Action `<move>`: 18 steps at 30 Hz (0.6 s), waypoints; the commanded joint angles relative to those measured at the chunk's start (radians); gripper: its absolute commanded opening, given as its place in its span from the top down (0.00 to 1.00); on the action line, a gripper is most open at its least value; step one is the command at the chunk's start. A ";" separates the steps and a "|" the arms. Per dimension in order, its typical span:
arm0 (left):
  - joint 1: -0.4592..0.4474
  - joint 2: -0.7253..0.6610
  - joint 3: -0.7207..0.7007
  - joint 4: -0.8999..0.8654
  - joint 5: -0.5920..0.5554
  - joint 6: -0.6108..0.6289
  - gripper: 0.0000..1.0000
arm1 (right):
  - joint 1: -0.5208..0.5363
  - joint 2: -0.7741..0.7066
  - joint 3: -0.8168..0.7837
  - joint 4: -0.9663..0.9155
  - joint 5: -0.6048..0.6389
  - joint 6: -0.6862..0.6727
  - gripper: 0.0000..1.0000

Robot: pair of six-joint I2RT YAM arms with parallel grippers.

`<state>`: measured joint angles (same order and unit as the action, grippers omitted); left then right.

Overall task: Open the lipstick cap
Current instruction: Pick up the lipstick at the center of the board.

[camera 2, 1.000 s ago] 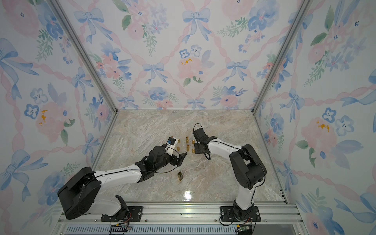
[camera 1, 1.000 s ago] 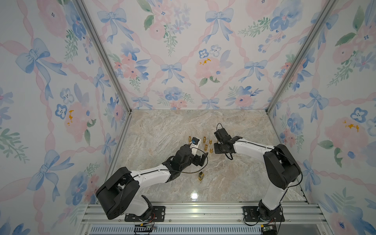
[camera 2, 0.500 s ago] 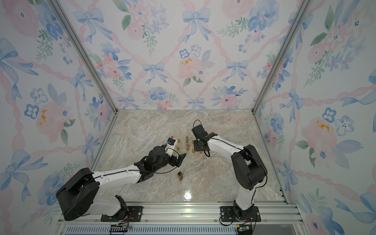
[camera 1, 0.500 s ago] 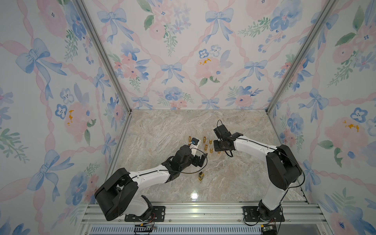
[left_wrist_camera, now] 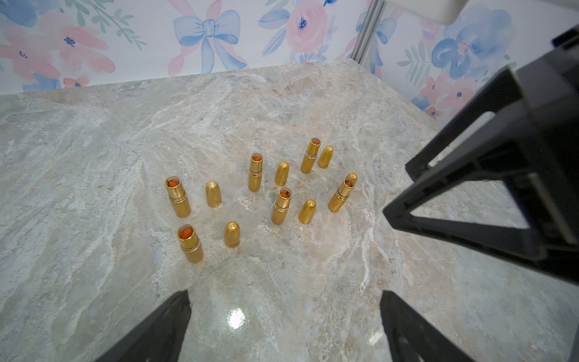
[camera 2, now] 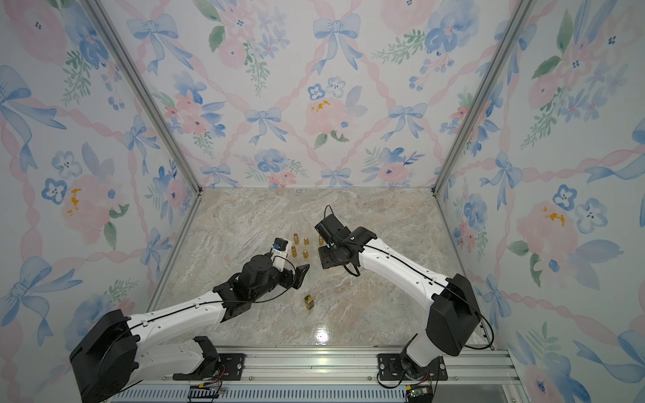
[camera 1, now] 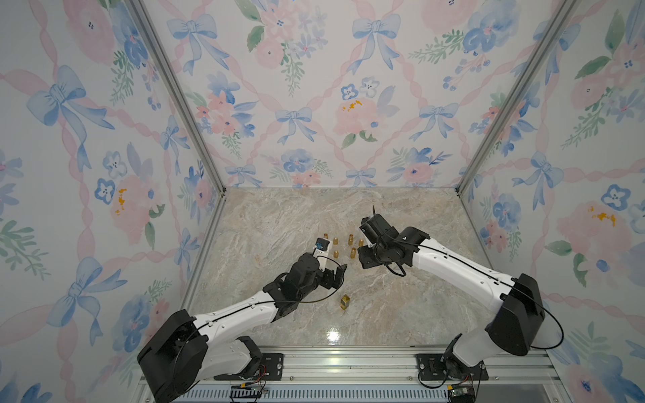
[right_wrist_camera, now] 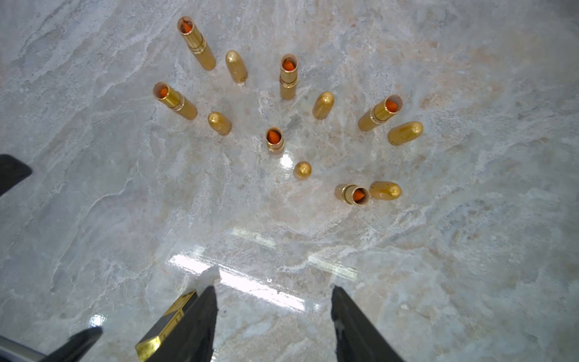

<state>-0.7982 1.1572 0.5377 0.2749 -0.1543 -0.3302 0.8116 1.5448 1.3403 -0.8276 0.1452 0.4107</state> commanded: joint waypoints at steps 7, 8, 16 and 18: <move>0.012 -0.142 -0.054 -0.137 -0.014 -0.125 0.02 | 0.178 -0.003 -0.055 -0.058 -0.140 0.161 0.35; 0.014 -0.154 -0.061 -0.143 -0.017 -0.133 0.02 | 0.189 0.006 -0.065 -0.038 -0.159 0.178 0.34; 0.037 -0.224 -0.103 -0.182 -0.052 -0.188 0.02 | 0.255 0.101 -0.099 0.051 -0.132 0.277 0.33; 0.045 -0.236 -0.108 -0.186 -0.061 -0.200 0.02 | 0.254 0.131 -0.104 0.055 -0.096 0.285 0.33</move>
<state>-0.7658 0.9409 0.4480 0.1150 -0.1883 -0.4950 1.0576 1.6382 1.2507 -0.7959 0.0029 0.6491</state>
